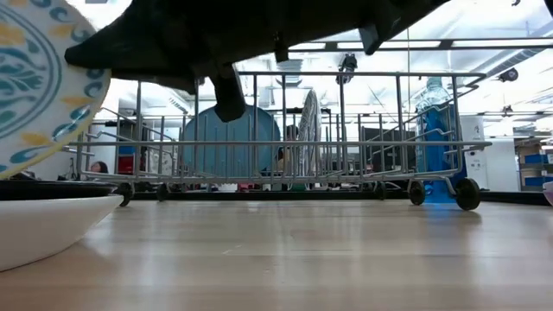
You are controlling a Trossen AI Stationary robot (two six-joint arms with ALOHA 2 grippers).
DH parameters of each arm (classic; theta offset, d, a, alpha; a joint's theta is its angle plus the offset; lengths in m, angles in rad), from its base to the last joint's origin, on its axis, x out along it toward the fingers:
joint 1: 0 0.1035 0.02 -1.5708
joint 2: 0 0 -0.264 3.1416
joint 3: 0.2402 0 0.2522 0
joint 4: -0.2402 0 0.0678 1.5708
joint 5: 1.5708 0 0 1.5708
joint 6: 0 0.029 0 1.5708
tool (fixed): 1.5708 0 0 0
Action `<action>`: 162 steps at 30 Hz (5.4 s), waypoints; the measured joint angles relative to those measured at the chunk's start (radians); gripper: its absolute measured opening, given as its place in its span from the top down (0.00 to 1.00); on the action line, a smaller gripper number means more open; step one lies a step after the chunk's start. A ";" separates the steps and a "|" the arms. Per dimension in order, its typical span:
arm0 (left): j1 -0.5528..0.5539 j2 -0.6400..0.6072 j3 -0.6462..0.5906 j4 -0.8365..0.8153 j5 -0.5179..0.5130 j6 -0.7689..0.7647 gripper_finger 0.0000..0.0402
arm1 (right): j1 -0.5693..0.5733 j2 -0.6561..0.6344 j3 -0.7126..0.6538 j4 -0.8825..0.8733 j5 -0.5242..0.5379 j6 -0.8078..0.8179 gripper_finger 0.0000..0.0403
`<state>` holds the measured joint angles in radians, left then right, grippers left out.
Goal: Sort dishes
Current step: Put the white-orange patterned plate in the dish rack
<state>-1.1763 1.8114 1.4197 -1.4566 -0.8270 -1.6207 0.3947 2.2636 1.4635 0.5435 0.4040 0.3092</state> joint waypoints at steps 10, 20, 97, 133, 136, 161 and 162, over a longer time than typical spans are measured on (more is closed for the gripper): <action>-0.008 -0.001 0.029 -0.085 -0.083 -0.094 0.93 | 0.003 -0.016 0.000 0.008 -0.002 -0.037 0.99; -0.008 0.003 0.057 -0.094 -0.116 -0.027 0.94 | -0.001 -0.040 0.001 0.018 -0.072 -0.013 0.86; -0.091 -0.002 0.259 -0.081 -0.148 0.322 0.49 | 0.026 -0.183 0.002 -0.098 -0.174 -0.501 0.98; -0.116 -0.006 0.290 -0.115 -0.536 0.741 0.49 | 0.008 -0.475 -0.018 -0.222 -1.575 -0.889 0.98; -0.114 -0.028 0.245 -0.115 -0.593 0.780 0.49 | -0.004 -0.486 -0.019 -0.281 -1.528 -0.917 0.98; 0.012 -0.496 -0.266 -0.107 -0.744 0.614 0.49 | -0.054 -0.993 -0.019 -0.738 0.825 -0.348 0.98; 0.025 -0.507 -0.275 -0.107 -0.744 0.616 0.49 | -0.063 -1.001 -0.019 -0.739 0.887 -0.330 0.98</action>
<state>-1.1509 1.3046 1.1451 -1.5637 -1.5715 -1.0049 0.3315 1.2629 1.4449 -0.1956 1.2913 -0.0212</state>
